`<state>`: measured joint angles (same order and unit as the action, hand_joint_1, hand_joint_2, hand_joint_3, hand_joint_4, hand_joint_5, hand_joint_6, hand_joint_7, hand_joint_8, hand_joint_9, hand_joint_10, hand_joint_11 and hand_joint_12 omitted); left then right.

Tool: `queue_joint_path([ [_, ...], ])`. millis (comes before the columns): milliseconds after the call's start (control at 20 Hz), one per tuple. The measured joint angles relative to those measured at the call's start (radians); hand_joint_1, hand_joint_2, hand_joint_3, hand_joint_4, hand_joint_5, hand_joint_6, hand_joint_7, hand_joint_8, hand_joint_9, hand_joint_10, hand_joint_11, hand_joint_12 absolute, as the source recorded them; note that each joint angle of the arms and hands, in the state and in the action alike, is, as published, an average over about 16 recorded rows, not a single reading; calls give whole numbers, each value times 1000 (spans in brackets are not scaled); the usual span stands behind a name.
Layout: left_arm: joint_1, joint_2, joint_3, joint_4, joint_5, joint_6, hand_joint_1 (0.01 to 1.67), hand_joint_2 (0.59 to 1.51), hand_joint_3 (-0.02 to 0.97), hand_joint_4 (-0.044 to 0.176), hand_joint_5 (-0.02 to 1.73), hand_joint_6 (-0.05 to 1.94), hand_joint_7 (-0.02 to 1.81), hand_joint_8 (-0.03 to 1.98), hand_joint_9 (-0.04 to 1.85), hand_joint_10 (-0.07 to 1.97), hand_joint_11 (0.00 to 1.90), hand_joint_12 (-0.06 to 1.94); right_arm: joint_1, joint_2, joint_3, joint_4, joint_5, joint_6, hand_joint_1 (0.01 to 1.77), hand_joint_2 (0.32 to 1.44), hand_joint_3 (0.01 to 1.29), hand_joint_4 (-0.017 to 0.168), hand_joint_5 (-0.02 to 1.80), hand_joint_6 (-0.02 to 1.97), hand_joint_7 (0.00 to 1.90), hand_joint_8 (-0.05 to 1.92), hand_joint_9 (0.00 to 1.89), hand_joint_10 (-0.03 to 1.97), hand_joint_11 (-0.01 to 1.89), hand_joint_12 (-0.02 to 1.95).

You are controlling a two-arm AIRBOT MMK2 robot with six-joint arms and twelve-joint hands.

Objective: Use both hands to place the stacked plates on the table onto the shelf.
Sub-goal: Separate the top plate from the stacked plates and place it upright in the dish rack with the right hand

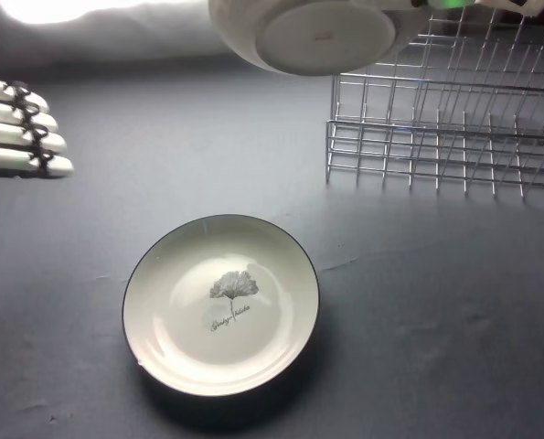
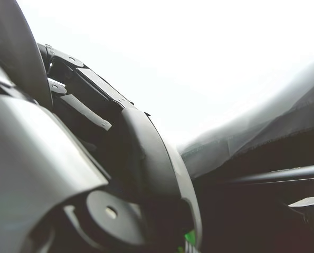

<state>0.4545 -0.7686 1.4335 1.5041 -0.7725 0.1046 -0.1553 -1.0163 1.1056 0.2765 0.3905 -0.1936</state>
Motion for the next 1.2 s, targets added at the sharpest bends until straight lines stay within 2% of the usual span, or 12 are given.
queue_joint_path([
  [400,12,-17,-19,4,-66,-73,19,1104,16,1,98,-1,99,12,87,11,14,194,-10,38,24,3,-9,-7,1275,1057,12,9,868,1027,980,988,1187,28,801,961],
  [650,12,-31,-13,6,-124,-117,19,1105,16,1,102,-1,100,12,89,11,14,219,-28,66,44,3,-10,-15,1270,1058,12,9,861,1028,973,999,1188,27,790,969],
  [950,10,-58,8,27,-256,-166,19,1106,17,1,112,-2,109,10,98,11,14,235,-74,86,75,-2,2,-24,1258,1059,12,9,854,1037,976,1003,1191,29,788,987],
  [1200,12,-87,18,60,-385,-172,19,1107,17,1,113,-1,111,10,100,11,14,215,-132,94,106,-14,27,-31,1242,1059,12,3,849,1055,975,1001,1145,149,779,1003],
])
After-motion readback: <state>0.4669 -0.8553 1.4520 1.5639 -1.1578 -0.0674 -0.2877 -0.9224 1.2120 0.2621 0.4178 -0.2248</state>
